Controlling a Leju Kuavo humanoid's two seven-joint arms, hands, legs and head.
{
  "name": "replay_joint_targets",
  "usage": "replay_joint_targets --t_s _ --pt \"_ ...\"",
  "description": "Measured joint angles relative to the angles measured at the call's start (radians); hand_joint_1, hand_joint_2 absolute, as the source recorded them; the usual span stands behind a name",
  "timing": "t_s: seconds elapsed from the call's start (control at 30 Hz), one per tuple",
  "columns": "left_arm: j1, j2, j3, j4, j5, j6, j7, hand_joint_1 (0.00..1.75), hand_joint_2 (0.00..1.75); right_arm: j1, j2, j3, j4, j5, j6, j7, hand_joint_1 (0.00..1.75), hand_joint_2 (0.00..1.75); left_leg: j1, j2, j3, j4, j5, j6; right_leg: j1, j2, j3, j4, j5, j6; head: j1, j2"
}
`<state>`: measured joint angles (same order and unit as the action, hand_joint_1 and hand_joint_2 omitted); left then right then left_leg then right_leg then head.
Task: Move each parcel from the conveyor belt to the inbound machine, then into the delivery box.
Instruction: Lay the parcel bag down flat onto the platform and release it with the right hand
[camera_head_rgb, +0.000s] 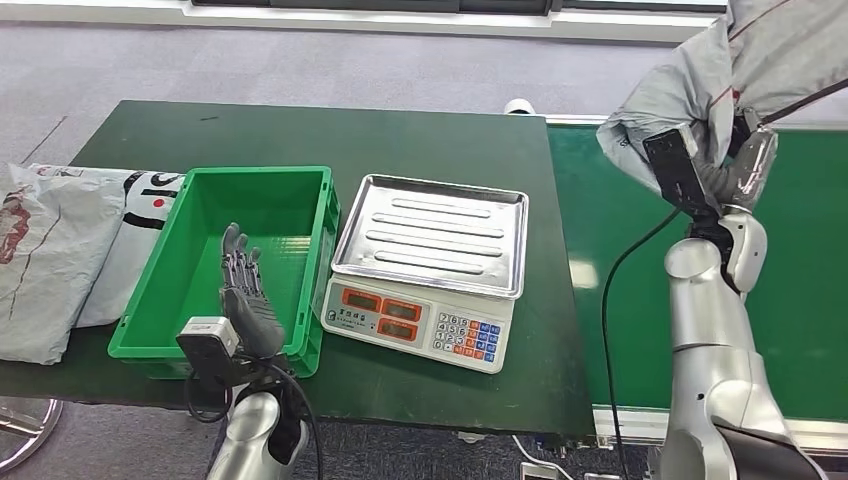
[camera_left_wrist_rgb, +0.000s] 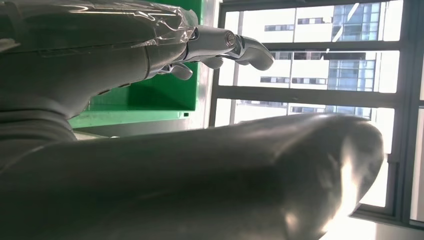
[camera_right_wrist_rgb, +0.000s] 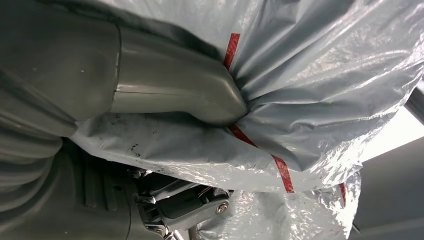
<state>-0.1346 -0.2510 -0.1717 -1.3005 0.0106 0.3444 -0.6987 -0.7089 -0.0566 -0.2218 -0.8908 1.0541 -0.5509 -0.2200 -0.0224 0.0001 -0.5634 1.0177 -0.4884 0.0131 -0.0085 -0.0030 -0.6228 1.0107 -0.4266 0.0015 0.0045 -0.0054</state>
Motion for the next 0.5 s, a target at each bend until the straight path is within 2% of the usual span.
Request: replay_joint_targets --t_s 0.1,0.17,0.33,0.5 --pt "-0.002 0.000 0.000 0.009 0.001 -0.009 -0.002 0.00 0.00 0.018 0.016 0.059 -0.080 -0.009 -0.017 -0.007 1.75 1.75 0.000 0.001 0.000 0.000 0.000 0.000 0.000 0.000 0.000 0.000 0.000 0.000 0.000 0.000" --pt "-0.004 -0.001 0.000 0.017 0.001 -0.015 -0.002 0.00 0.00 0.002 0.031 0.096 -0.074 -0.007 -0.022 -0.020 1.75 1.75 0.000 0.002 0.000 0.000 0.000 0.000 0.000 0.001 0.000 0.000 0.000 0.000 0.000 0.000" --pt "-0.028 -0.004 -0.005 0.045 0.007 -0.020 -0.002 0.00 0.00 -0.069 0.105 0.162 0.122 -0.016 -0.032 -0.085 1.75 1.75 0.000 0.006 0.003 0.000 0.002 -0.001 0.001 0.005 0.000 0.000 0.002 -0.002 0.000 0.000" --pt "-0.046 -0.008 -0.012 0.062 0.009 -0.020 -0.002 0.00 0.00 -0.076 0.174 0.192 0.255 -0.016 -0.048 -0.106 1.75 1.75 0.001 0.004 0.002 0.000 0.003 -0.001 0.001 0.004 0.000 0.000 0.003 -0.002 0.000 0.000"
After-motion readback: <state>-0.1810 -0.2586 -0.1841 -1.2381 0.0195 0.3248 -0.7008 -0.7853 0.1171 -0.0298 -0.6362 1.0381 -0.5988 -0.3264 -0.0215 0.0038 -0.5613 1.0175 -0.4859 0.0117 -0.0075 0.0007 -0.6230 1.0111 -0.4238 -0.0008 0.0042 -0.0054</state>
